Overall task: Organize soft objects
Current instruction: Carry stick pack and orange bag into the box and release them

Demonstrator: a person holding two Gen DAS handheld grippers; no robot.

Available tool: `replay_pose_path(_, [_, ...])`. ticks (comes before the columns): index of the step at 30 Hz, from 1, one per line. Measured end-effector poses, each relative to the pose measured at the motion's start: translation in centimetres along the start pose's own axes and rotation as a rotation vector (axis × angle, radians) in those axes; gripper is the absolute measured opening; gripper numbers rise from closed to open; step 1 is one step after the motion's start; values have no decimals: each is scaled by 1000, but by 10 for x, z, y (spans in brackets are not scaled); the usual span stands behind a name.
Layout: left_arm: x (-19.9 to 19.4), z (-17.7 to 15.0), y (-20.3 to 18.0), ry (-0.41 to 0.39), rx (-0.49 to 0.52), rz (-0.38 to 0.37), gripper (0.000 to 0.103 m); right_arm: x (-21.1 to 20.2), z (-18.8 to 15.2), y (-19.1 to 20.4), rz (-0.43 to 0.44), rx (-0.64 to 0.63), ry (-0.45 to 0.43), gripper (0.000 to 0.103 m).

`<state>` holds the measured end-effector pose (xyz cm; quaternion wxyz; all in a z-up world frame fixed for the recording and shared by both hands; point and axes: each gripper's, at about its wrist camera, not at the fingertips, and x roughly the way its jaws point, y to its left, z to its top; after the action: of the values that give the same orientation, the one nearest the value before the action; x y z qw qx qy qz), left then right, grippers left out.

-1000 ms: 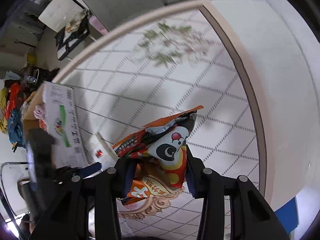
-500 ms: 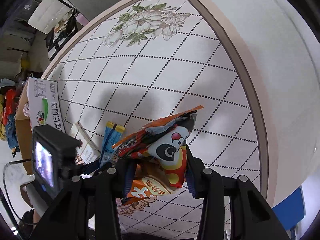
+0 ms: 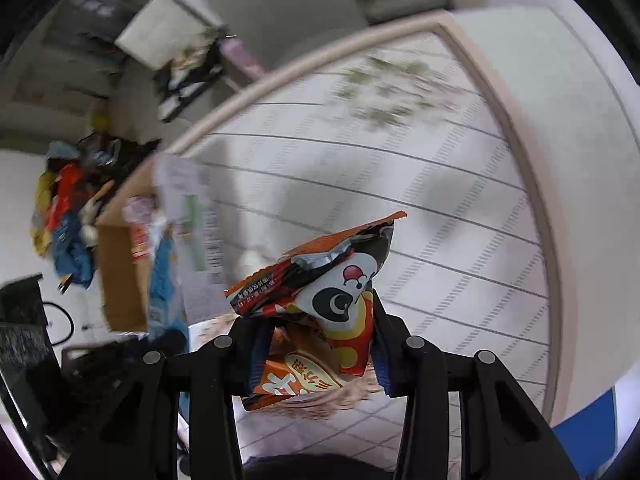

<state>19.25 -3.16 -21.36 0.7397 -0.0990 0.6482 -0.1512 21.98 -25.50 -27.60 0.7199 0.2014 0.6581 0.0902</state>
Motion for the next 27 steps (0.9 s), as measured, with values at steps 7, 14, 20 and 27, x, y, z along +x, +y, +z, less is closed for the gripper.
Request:
replay_pose_path(7, [-82, 21, 115, -123, -83, 160, 12, 34, -9, 144, 30, -223, 45, 45])
replay_pose_path(14, [-77, 38, 230, -81, -188, 266, 12, 117, -17, 233, -93, -321, 130, 45])
replay_pose_path(20, [-42, 56, 283, 0, -216, 318, 12, 166, -13, 244, -195, -286, 180, 45])
replay_pose_path(27, [2, 76, 312, 91, -216, 387, 16, 201, -6, 234, -280, -233, 215, 46])
